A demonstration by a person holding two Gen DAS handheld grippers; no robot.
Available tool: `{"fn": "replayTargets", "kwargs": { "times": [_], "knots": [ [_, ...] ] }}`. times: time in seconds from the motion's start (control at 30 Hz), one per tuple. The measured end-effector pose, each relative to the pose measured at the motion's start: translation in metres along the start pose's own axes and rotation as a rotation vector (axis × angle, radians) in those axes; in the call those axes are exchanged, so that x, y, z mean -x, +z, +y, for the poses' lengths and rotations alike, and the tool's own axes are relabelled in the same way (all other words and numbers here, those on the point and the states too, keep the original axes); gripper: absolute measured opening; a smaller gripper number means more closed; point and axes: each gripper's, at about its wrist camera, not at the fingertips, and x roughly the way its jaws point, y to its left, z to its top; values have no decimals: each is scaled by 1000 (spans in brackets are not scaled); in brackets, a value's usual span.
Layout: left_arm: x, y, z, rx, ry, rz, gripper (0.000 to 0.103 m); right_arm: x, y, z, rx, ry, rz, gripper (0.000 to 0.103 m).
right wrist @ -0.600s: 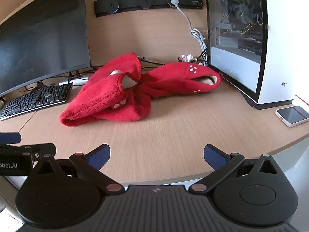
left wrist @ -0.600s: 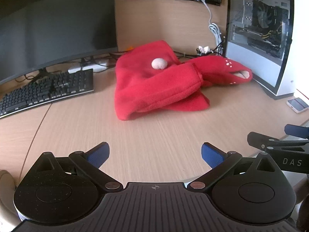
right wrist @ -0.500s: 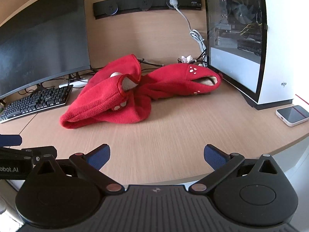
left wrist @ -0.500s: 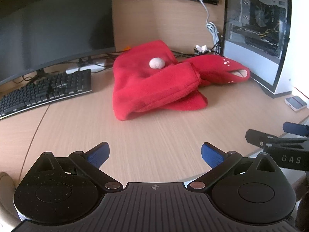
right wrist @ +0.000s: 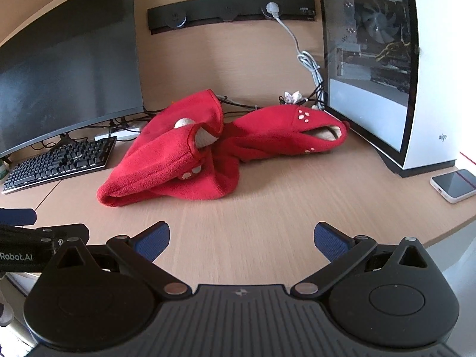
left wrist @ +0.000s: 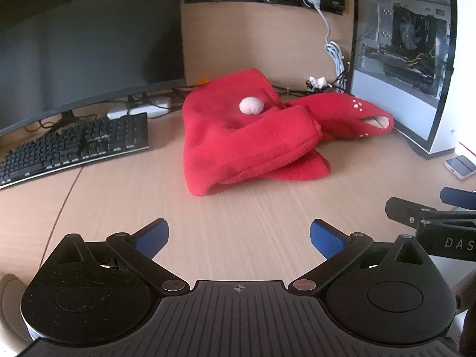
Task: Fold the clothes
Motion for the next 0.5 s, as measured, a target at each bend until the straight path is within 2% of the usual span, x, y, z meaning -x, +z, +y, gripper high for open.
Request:
{"fn": "replayTargets", "kwargs": {
  "times": [0.5],
  "knots": [
    [-6, 0, 0, -4, -21, 24, 103, -6, -4, -2, -10, -16, 28, 103]
  ]
}}
